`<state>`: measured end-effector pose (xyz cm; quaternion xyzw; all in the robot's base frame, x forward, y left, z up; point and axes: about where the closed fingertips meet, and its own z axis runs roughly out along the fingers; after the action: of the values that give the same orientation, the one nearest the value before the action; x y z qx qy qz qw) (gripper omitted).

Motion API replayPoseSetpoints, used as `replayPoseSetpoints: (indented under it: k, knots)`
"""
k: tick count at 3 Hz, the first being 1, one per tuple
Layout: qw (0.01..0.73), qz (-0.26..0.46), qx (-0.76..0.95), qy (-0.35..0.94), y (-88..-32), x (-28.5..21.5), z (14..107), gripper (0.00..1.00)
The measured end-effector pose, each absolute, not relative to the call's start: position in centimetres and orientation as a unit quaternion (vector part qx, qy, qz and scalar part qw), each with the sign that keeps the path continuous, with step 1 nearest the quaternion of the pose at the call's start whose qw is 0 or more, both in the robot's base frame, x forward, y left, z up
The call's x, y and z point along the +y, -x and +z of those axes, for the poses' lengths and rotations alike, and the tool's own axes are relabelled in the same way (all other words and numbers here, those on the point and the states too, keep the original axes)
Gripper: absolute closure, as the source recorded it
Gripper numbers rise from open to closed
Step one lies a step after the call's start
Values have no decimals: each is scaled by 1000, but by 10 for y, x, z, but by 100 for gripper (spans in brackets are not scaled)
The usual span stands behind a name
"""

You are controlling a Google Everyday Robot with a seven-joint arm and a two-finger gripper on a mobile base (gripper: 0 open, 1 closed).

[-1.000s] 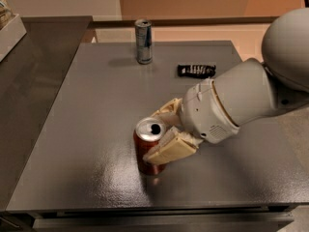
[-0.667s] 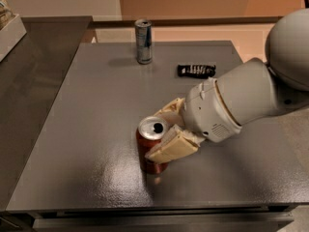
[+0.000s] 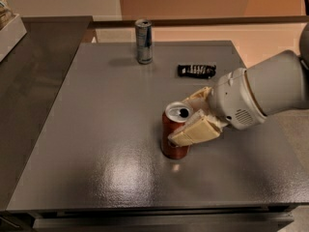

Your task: Move coke can near rxbar chocolate

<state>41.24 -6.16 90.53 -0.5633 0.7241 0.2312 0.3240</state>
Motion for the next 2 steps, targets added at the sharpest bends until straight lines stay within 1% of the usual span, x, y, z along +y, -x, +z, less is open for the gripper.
replayPoseSetpoints:
  k: [1,2]
  knots:
    - [357,202,759,507,-454,-120,929,100]
    - [381,181,774,473,-481,-157,950,100]
